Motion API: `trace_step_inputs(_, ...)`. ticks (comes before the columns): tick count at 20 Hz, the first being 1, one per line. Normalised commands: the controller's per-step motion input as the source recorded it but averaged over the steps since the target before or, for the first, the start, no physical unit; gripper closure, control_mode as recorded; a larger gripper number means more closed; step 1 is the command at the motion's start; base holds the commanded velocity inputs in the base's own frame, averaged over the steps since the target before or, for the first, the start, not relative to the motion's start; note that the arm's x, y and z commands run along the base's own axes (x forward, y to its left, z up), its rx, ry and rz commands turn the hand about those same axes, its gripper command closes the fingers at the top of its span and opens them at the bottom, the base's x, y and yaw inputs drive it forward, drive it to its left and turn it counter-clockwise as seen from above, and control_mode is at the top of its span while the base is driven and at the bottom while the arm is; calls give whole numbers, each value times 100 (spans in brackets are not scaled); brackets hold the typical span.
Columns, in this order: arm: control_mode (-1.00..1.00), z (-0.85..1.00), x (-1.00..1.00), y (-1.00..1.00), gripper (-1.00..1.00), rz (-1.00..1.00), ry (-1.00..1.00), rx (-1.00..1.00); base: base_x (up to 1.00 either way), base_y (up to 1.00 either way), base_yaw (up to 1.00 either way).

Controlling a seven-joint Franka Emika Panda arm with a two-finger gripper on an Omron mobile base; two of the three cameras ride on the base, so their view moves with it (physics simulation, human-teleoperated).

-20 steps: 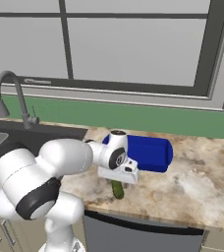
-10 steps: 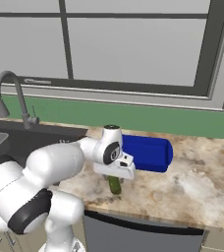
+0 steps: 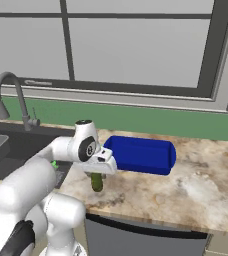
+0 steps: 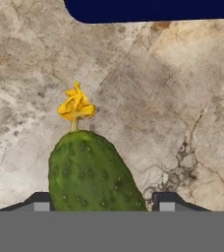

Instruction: Pick up all produce items and place them in the sink. Turn on the sink faucet to wash them. Then turn the sink off and put them in the tray.

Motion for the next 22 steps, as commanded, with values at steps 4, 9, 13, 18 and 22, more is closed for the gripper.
trace_step_inputs(4, -100, 0, -2, 0, 100, 0, -2, 0, 0, 0, 0)
trace_step_inputs(9, -100, 0, 0, 29, 100, 8, -6, -1, 0, 0, 0)
trace_step_inputs(13, -100, 3, 4, 53, 100, 14, -2, -1, 0, 0, 0)
trace_step_inputs(18, -100, 5, 31, 59, 100, 11, 1, 0, 0, 0, 0)
trace_step_inputs(22, -100, 8, 48, 64, 100, 9, 6, 0, 0, 0, 0)
